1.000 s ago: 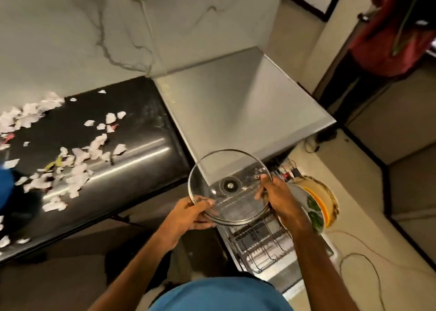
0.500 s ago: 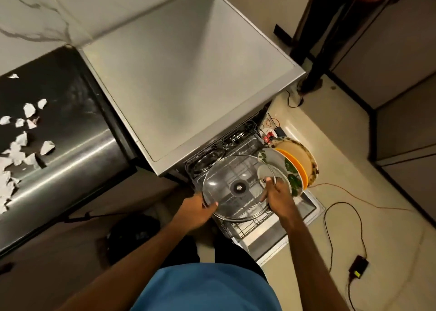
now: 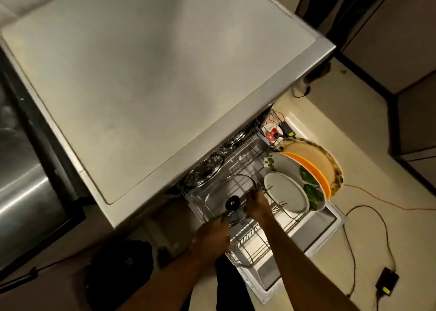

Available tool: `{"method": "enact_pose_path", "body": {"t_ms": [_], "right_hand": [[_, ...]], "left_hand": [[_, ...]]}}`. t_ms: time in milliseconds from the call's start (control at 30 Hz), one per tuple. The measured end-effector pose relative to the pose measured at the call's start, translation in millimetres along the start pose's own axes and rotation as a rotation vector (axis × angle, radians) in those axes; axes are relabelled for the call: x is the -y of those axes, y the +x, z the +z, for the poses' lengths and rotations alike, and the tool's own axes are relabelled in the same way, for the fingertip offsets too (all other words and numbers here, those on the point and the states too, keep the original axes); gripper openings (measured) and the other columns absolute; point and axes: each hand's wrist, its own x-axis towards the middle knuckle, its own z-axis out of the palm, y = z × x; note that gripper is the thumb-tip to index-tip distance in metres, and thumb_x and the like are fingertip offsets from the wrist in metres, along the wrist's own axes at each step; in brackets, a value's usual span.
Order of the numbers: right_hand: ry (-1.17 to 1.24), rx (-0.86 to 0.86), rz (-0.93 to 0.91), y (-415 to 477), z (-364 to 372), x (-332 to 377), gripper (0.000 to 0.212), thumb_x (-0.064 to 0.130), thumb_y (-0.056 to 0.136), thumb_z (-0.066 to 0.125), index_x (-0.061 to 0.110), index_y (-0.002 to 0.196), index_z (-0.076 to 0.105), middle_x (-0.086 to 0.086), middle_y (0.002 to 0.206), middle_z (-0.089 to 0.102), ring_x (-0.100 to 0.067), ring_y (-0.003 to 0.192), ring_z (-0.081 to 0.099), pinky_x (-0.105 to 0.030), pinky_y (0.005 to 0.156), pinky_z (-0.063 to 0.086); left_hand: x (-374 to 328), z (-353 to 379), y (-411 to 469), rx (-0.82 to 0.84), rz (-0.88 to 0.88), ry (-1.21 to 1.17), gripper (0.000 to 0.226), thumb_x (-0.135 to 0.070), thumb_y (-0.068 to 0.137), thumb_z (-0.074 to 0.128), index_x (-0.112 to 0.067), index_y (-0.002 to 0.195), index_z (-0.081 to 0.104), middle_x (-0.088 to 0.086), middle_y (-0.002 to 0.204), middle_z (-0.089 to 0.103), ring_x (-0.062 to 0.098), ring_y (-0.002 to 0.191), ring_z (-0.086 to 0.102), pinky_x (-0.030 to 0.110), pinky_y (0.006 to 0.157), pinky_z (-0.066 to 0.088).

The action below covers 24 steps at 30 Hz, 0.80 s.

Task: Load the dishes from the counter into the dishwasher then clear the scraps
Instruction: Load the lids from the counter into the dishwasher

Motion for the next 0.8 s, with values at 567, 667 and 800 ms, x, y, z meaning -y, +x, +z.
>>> {"method": "enact_pose_path", "body": {"t_ms": [567, 667, 800], "right_hand": [[0.183, 0.108, 0.152, 140, 97, -22, 0.059, 0.015, 0.097, 0.072, 0.001, 0.140, 0.033, -0.017, 0.083, 0.064, -0.022, 0.050, 0.061, -0.026, 0.036, 0.043], [0.268, 0.152, 0.125, 134, 90, -21, 0.060, 0.030, 0.086, 0.079, 0.000, 0.129, 0.048, -0.014, 0.084, 0.068, -0.023, 0.059, 0.063, -0.030, 0.050, 0.047], [0.353, 0.259, 0.135, 119, 84, -22, 0.064, 0.042, 0.071, 0.084, 0.028, 0.124, 0.051, -0.014, 0.106, 0.073, -0.032, 0.091, 0.069, -0.039, 0.075, 0.053]], "left_hand": [[76, 47, 115, -0.061, -0.152, -0.126, 0.069, -0.015, 0.095, 0.065, -0.016, 0.155, 0.029, 0.006, 0.152, 0.042, 0.024, 0.135, 0.047, 0.034, 0.109, 0.044], [71, 47, 114, -0.086, -0.165, -0.142, 0.073, -0.017, 0.096, 0.063, -0.018, 0.158, 0.024, 0.005, 0.155, 0.037, 0.025, 0.139, 0.044, 0.036, 0.110, 0.043], [59, 37, 106, -0.116, -0.160, -0.183, 0.073, -0.019, 0.097, 0.064, -0.022, 0.158, 0.025, 0.002, 0.160, 0.032, 0.024, 0.142, 0.042, 0.036, 0.112, 0.042]]}}
